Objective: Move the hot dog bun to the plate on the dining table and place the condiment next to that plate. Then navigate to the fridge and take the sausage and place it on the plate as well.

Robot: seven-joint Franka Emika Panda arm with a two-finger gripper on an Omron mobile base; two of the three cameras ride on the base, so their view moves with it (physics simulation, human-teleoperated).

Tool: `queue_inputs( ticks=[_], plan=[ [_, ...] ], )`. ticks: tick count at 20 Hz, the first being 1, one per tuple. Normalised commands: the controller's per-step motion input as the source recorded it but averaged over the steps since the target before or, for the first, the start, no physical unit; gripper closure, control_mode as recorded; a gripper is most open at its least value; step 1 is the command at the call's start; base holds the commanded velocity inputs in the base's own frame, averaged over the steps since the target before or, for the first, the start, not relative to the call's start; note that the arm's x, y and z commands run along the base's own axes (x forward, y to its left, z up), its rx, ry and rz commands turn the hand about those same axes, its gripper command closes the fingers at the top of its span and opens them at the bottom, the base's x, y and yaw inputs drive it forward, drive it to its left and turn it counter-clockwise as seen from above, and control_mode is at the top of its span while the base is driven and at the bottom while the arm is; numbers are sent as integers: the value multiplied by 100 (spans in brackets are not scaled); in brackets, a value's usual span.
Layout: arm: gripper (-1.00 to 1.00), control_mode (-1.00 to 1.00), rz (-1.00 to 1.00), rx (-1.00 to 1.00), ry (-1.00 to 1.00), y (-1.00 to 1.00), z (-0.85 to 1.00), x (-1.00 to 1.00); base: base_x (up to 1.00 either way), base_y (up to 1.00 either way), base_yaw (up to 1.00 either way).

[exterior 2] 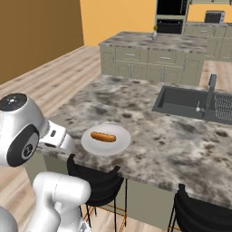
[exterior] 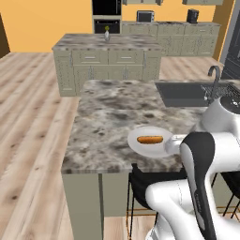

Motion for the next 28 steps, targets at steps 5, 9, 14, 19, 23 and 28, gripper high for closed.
queue_inputs(
  ticks=[5,9,14,19,23,28],
  plan=[
    [-100,-100,-7,0,-2,8,0,-6,0,0,0],
    [-100,-100,0,0,0,0,0,0,0,0,0],
    [-100,100,0,0,0,0,0,0,-36,31,0],
    [-100,100,0,0,0,0,0,0,-53,100,0],
    [-100,100,0,0,0,0,0,0,-14,100,-3],
    [-100,100,0,0,0,0,0,0,0,100,-9]
  ],
)
